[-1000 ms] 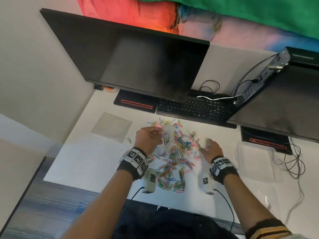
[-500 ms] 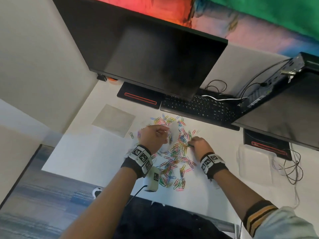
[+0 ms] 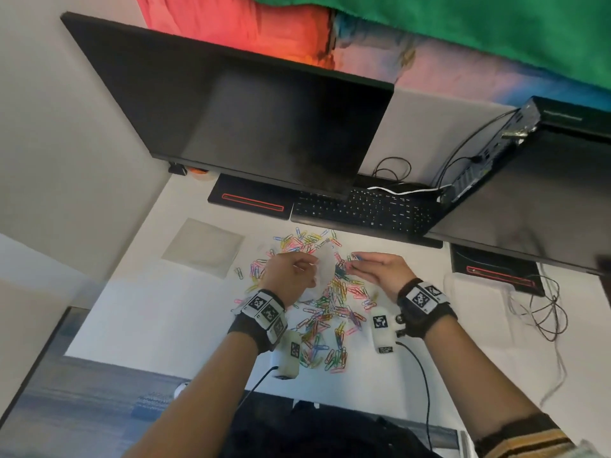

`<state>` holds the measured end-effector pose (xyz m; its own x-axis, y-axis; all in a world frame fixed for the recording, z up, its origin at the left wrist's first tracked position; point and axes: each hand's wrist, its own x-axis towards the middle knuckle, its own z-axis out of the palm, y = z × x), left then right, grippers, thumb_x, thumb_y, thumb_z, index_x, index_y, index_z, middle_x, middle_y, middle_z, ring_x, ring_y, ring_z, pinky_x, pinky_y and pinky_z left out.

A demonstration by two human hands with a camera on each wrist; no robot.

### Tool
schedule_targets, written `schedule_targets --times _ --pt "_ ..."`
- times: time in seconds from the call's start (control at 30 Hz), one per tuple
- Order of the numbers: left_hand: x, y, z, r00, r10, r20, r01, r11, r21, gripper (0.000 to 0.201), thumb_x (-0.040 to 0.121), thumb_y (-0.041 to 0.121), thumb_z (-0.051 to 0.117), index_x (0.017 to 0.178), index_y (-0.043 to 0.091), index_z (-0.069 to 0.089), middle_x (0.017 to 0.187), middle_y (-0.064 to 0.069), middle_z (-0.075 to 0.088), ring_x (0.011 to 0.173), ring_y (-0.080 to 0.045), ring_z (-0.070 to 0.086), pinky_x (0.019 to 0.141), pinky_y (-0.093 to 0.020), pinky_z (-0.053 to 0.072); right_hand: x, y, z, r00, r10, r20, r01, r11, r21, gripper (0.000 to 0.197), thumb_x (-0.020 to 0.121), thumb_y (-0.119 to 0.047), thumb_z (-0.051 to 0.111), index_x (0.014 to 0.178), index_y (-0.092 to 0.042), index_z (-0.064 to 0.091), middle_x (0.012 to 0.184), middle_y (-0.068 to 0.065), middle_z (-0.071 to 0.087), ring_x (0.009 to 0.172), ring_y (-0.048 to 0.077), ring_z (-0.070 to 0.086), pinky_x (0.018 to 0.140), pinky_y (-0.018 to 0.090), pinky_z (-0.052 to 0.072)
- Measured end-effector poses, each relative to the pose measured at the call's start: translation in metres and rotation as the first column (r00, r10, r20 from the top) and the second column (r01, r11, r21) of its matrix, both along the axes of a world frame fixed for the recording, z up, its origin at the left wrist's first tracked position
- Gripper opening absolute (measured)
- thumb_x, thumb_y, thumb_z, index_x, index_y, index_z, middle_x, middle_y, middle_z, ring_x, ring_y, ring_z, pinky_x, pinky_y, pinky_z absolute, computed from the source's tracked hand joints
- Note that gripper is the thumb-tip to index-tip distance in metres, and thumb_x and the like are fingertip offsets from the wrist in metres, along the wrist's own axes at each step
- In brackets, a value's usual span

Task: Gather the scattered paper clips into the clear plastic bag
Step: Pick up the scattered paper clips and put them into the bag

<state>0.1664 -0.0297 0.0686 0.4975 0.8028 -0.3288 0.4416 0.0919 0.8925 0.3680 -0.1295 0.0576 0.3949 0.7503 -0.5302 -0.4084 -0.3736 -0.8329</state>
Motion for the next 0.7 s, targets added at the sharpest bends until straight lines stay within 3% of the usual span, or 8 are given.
schedule_targets --times 0.1,0.23,0.3,0.37,0.43,0.57,0.63,0.7 --pt "0.007 -0.003 -0.002 1.000 -0.016 0.009 0.016 1.000 -0.013 0.013 0.088 0.008 0.065 0.096 0.013 0.074 0.079 -0.010 0.076 0.065 -0.016 0.074 0.070 -0.030 0.063 -0.014 0.009 0.018 0.995 0.012 -0.094 -0.007 0.999 0.048 0.027 0.086 0.010 0.060 0.112 0.003 0.062 0.100 0.024 0.071 0.089 0.028 0.072 0.086 0.029 0.057" --pt "0.013 -0.007 0.000 1.000 -0.006 0.022 0.006 1.000 -0.010 0.016 0.089 0.003 0.061 0.096 0.007 0.075 0.079 -0.013 0.075 0.063 -0.017 0.071 0.063 -0.021 0.060 -0.030 0.019 0.016 0.977 0.132 0.167 -0.116 0.988 -0.104 0.028 0.088 0.005 0.062 0.115 0.004 0.064 0.102 0.024 0.071 0.091 0.030 0.072 0.084 0.030 0.058" --pt "0.013 -0.007 0.002 1.000 -0.009 0.018 0.009 1.000 -0.005 0.015 0.089 0.002 0.062 0.093 0.009 0.075 0.078 -0.014 0.075 0.063 -0.019 0.071 0.062 -0.020 0.059 -0.035 0.024 0.013 0.895 0.233 0.380 -0.173 0.967 -0.185 0.027 0.083 -0.004 0.071 0.110 -0.002 0.070 0.102 0.016 0.073 0.085 0.021 0.073 0.082 0.030 0.059" --pt "0.013 -0.008 0.002 1.000 -0.023 0.002 0.023 1.000 0.012 0.015 0.088 0.005 0.067 0.087 0.017 0.075 0.077 -0.011 0.075 0.067 -0.022 0.073 0.065 -0.024 0.061 -0.040 0.028 0.017 0.744 0.374 0.553 -0.250 0.924 -0.289 0.015 0.078 -0.013 0.078 0.093 -0.011 0.077 0.083 0.005 0.075 0.071 0.011 0.073 0.067 0.024 0.059" --pt "0.011 -0.008 0.001 0.999 -0.032 -0.010 0.032 0.999 0.026 0.019 0.087 0.006 0.068 0.082 0.023 0.074 0.076 -0.009 0.075 0.069 -0.025 0.074 0.069 -0.030 0.062 -0.047 0.032 0.021 0.624 0.453 0.637 -0.286 0.891 -0.353 0.006 0.079 -0.013 0.075 0.080 -0.009 0.078 0.069 0.007 0.074 0.063 0.017 0.073 0.060 0.029 0.061" --pt "0.007 -0.008 0.000 0.999 -0.028 -0.019 0.029 0.999 0.043 0.013 0.088 0.005 0.067 0.090 0.015 0.076 0.076 -0.010 0.075 0.068 -0.023 0.073 0.072 -0.033 0.062 -0.056 0.036 0.020 0.441 0.494 0.750 -0.331 0.866 -0.376 0.010 0.083 -0.011 0.069 0.087 -0.009 0.078 0.076 0.008 0.074 0.066 0.018 0.067 0.061 0.021 0.051" --pt "0.004 -0.008 -0.001 1.000 -0.013 -0.020 0.015 0.998 0.067 0.014 0.088 0.008 0.067 0.087 0.020 0.075 0.074 -0.009 0.075 0.068 -0.023 0.073 0.072 -0.033 0.062 -0.058 0.038 0.018 0.418 0.505 0.755 -0.339 0.858 -0.386 0.012 0.083 -0.009 0.068 0.087 -0.009 0.079 0.078 0.008 0.073 0.070 0.017 0.065 0.066 0.020 0.050" --pt "0.002 -0.011 -0.002 0.999 -0.029 -0.037 0.033 0.992 0.120 0.013 0.088 0.011 0.067 0.089 0.022 0.075 0.071 -0.006 0.075 0.065 -0.020 0.073 0.070 -0.032 0.062 -0.060 0.039 0.019 0.430 0.526 0.733 -0.337 0.847 -0.410 0.013 0.084 -0.013 0.068 0.078 -0.009 0.079 0.068 0.007 0.071 0.060 0.014 0.063 0.061 0.014 0.048"
